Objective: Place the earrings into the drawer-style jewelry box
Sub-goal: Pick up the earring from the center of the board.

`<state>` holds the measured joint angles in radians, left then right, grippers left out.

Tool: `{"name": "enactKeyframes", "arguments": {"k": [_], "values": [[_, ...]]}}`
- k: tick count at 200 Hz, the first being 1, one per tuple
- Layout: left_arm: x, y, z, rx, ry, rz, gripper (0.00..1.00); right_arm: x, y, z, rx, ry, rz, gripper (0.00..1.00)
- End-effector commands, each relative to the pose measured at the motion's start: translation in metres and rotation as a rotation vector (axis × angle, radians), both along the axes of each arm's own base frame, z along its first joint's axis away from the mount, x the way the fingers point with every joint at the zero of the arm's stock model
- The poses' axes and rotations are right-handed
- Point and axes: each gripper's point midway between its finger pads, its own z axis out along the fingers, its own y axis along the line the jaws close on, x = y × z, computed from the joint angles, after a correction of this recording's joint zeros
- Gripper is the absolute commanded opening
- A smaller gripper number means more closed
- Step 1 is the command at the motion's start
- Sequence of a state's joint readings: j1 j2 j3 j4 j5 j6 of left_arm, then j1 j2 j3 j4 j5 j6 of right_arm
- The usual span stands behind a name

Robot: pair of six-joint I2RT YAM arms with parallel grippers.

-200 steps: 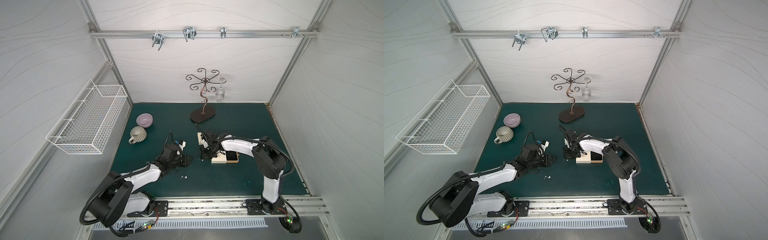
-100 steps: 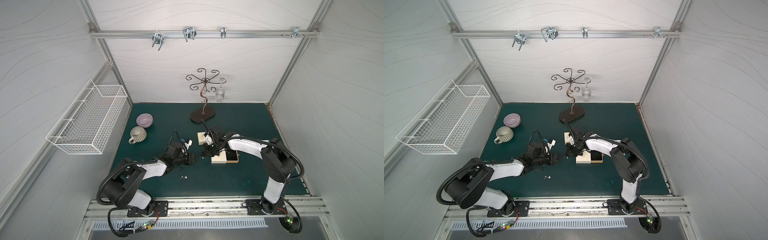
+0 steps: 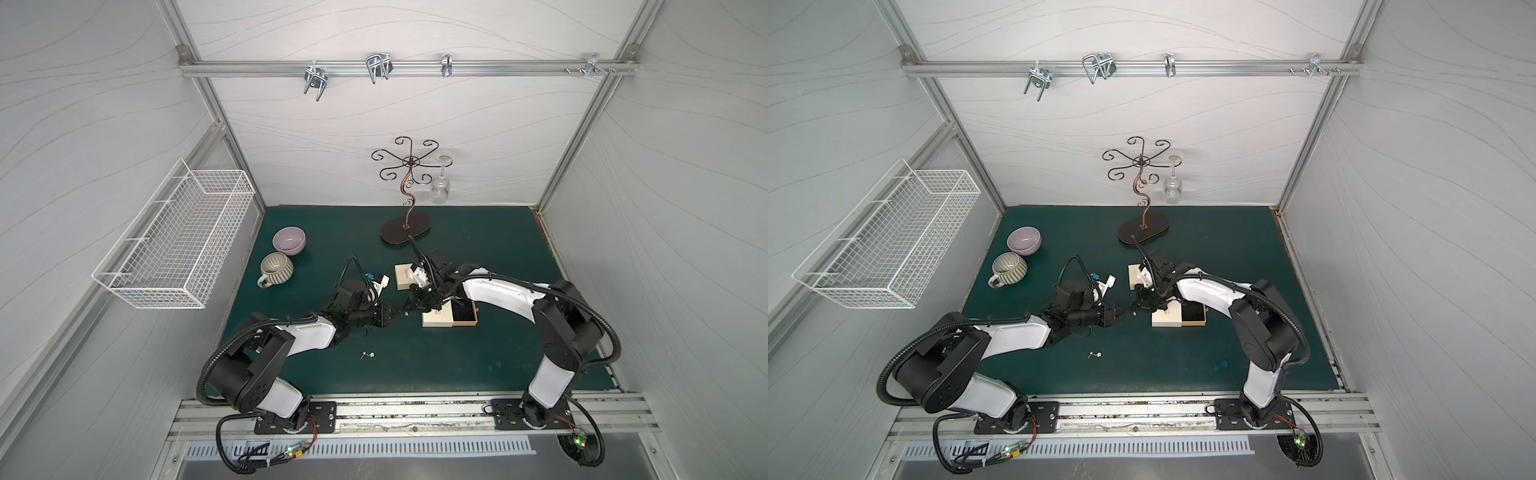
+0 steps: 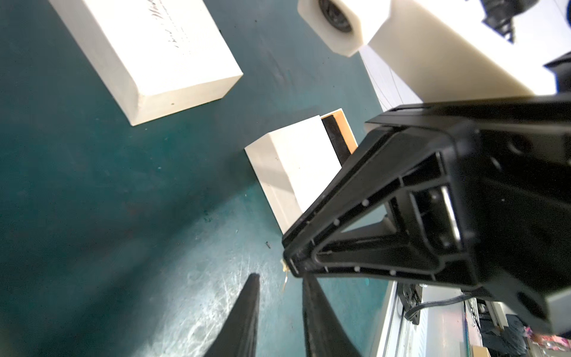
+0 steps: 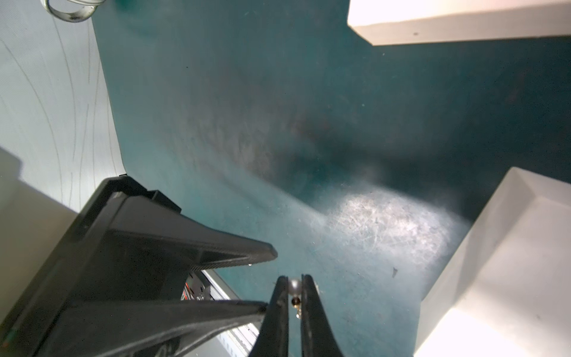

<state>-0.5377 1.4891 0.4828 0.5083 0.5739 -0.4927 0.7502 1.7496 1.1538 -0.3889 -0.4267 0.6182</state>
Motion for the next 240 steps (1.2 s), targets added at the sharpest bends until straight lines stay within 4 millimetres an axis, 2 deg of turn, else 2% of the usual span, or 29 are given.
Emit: {"name": "enactKeyframes", "arguments": {"k": [1, 157, 231, 240], "values": [[0.006, -0.011, 0.019, -0.060, -0.085, -0.044, 0.26, 0.000, -0.001, 0.014, 0.032, -0.018, 0.004, 0.09], [0.004, -0.011, 0.021, -0.059, -0.103, -0.059, 0.18, -0.003, 0.000, 0.030, 0.072, -0.025, 0.016, 0.09], [0.003, -0.011, 0.028, -0.063, -0.123, -0.064, 0.10, -0.006, 0.001, 0.034, 0.089, -0.020, 0.017, 0.09], [0.003, -0.011, 0.028, -0.061, -0.122, -0.063, 0.03, -0.007, 0.001, 0.033, 0.089, -0.019, 0.017, 0.09]]}}
